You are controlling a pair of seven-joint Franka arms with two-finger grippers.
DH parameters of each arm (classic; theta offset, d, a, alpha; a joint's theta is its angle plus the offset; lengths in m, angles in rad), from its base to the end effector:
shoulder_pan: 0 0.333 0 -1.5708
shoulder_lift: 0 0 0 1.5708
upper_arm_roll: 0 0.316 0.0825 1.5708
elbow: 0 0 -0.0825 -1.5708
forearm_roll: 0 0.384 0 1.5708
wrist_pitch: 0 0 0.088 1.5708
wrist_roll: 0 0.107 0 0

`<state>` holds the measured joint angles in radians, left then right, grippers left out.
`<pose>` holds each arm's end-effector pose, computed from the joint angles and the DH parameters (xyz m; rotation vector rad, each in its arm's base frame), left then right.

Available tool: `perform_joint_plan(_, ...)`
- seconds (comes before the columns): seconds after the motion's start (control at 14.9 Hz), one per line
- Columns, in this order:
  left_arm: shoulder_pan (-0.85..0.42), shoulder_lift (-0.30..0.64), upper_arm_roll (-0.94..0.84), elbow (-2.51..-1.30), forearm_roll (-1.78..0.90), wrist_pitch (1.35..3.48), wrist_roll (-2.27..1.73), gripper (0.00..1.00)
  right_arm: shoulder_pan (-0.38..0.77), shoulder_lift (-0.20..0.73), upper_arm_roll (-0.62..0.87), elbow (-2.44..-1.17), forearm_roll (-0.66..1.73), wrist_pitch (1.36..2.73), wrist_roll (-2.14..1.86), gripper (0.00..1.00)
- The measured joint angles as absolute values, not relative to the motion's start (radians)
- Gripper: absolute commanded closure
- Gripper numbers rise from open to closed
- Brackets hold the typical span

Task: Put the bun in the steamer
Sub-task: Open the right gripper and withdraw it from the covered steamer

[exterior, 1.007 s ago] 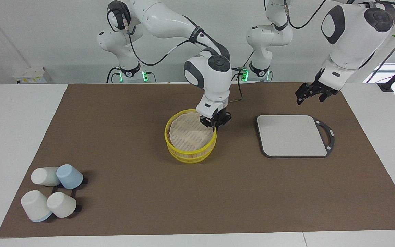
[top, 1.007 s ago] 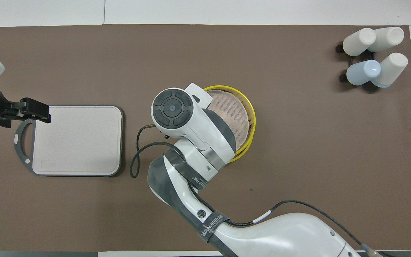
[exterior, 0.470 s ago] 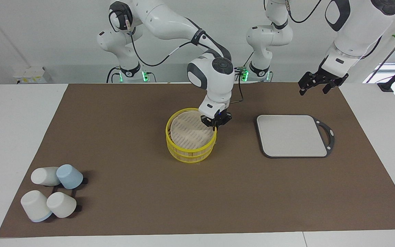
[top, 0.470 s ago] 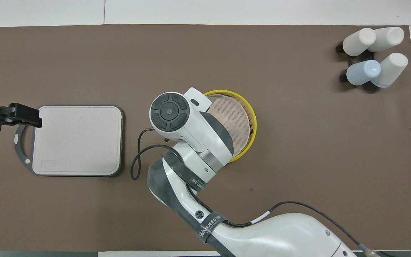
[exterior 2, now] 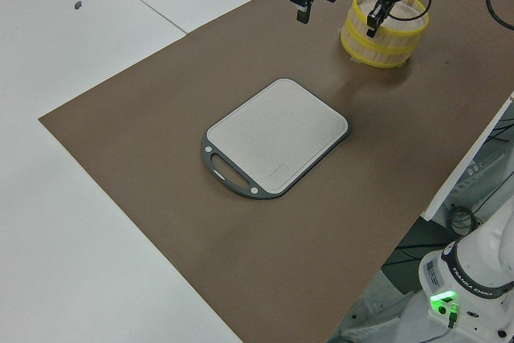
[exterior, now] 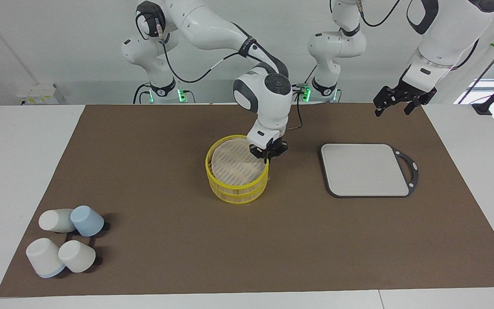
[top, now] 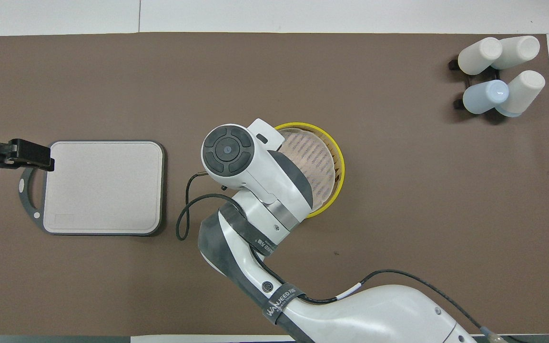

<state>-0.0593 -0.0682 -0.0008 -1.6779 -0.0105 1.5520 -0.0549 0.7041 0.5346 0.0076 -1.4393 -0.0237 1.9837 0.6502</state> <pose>0.5284 -0.0329 0.6095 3.1332 -0.0080 -0.0912 0.5367 0.4597 0.3820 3.1318 0.1094 0.0296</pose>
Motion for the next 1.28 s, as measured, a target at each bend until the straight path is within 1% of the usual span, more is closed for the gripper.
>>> perform_joint_plan(0.07, -0.059, -0.068, -0.001, -1.678, -0.01, 1.552, -0.055, 0.0, 0.704, 0.534, 0.008, -1.44, -0.024, 1.984, 0.661, 0.59)
perform_joint_plan(0.13, -0.059, -0.068, -0.001, -1.678, -0.01, 1.552, -0.055, 0.0, 0.703, 0.535, 0.007, -1.442, -0.024, 1.983, 0.669, 0.37)
perform_joint_plan(0.27, -0.059, -0.068, -0.001, -1.678, -0.01, 1.552, -0.054, 0.0, 0.7, 0.535, 0.005, -1.447, -0.024, 1.983, 0.675, 0.0)
perform_joint_plan(0.54, -0.06, -0.068, -0.007, -1.679, -0.01, 1.552, -0.053, 0.0, 0.696, 0.523, -0.01, -1.417, -0.024, 1.974, 0.68, 0.0)
perform_joint_plan(0.67, -0.06, -0.068, -0.01, -1.679, -0.01, 1.552, -0.053, 0.0, 0.645, 0.479, -0.033, -1.385, -0.025, 1.942, 0.678, 0.0)
perform_joint_plan(0.81, -0.06, -0.068, -0.01, -1.679, -0.01, 1.552, -0.053, 0.0, 0.522, 0.394, -0.037, -1.37, -0.024, 1.842, 0.607, 0.0)
perform_joint_plan(1.01, -0.06, -0.068, -0.009, -1.679, -0.01, 1.552, -0.052, 0.0, 0.318, 0.244, -0.036, -1.367, -0.012, 1.631, 0.437, 0.0)
perform_joint_plan(1.14, -0.06, -0.068, -0.009, -1.679, -0.01, 1.552, -0.052, 0.0, 0.229, 0.17, -0.036, -1.372, -0.005, 1.501, 0.321, 0.0)
perform_joint_plan(1.28, -0.06, -0.068, -0.008, -1.679, -0.01, 1.552, -0.052, 0.0, 0.174, 0.132, -0.035, -1.379, -0.005, 1.422, 0.234, 0.0)
